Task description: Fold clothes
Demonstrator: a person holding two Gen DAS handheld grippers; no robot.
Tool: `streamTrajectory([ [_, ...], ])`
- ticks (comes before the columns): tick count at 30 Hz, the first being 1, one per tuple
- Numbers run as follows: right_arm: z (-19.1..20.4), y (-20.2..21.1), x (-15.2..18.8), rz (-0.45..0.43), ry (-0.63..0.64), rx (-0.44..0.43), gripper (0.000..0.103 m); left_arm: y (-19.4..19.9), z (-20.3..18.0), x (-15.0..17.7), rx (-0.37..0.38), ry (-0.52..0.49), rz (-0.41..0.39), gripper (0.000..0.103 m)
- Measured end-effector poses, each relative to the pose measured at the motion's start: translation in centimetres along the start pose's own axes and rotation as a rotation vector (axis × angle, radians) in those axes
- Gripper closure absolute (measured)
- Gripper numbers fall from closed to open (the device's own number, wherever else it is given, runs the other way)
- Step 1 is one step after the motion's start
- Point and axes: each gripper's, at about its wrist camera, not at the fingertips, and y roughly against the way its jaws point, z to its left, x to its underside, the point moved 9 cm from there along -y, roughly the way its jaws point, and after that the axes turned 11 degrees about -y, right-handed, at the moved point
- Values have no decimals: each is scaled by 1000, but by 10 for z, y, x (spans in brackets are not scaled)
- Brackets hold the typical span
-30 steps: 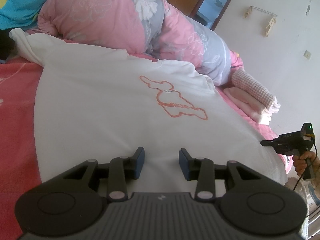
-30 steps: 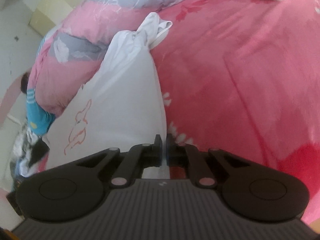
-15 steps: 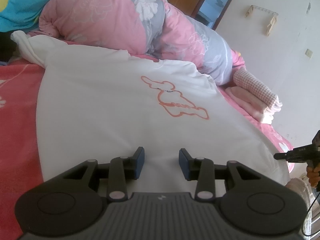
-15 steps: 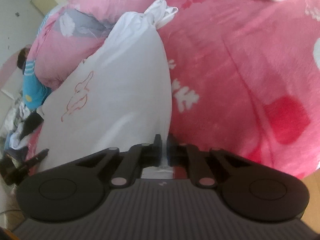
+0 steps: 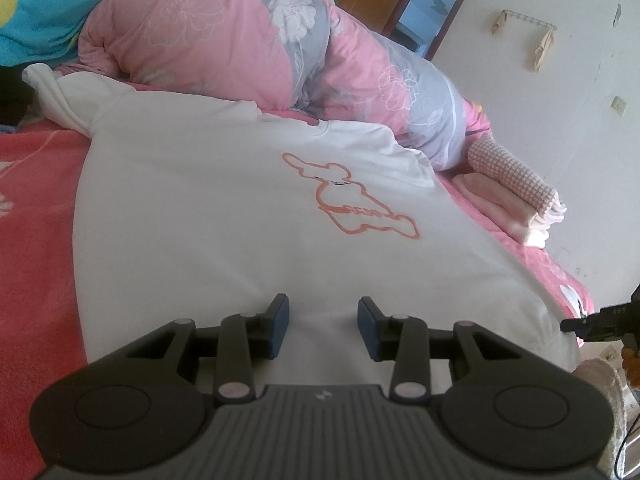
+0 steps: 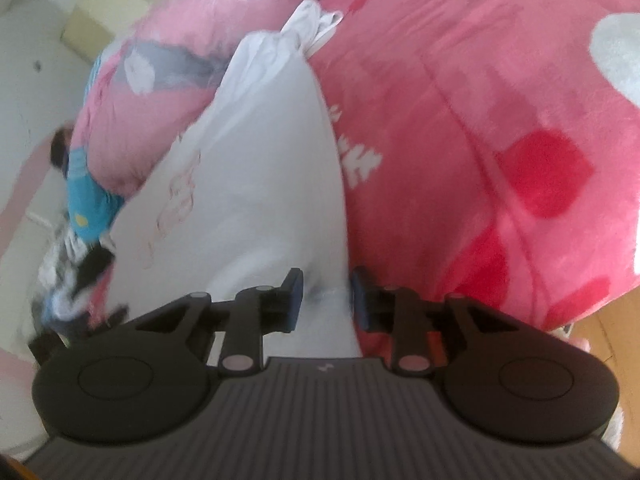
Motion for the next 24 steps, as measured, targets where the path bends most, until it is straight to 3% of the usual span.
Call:
streamTrajectory([
  [1, 2, 0, 2, -4, 37, 27, 94, 0, 0, 0, 0, 0, 0, 64],
  [6, -2, 5, 2, 2, 81, 55, 96, 2, 0, 1, -1, -1, -1, 64],
  [10, 1, 11, 1, -17, 94, 73, 88, 7, 1, 3, 2, -2, -4, 63],
  [12, 4, 20, -2, -61, 104, 122, 80, 9, 1, 4, 4, -7, -5, 63],
  [16, 22, 35, -10, -169, 194, 211, 78, 15, 2, 5, 6, -9, -9, 62],
  [19, 56, 26, -8, -197, 263, 157, 78, 18, 4, 5, 0, -2, -13, 62],
  [24, 129, -33, 21, -133, 430, 34, 78, 26, 8, 4, -31, 0, -26, 61],
])
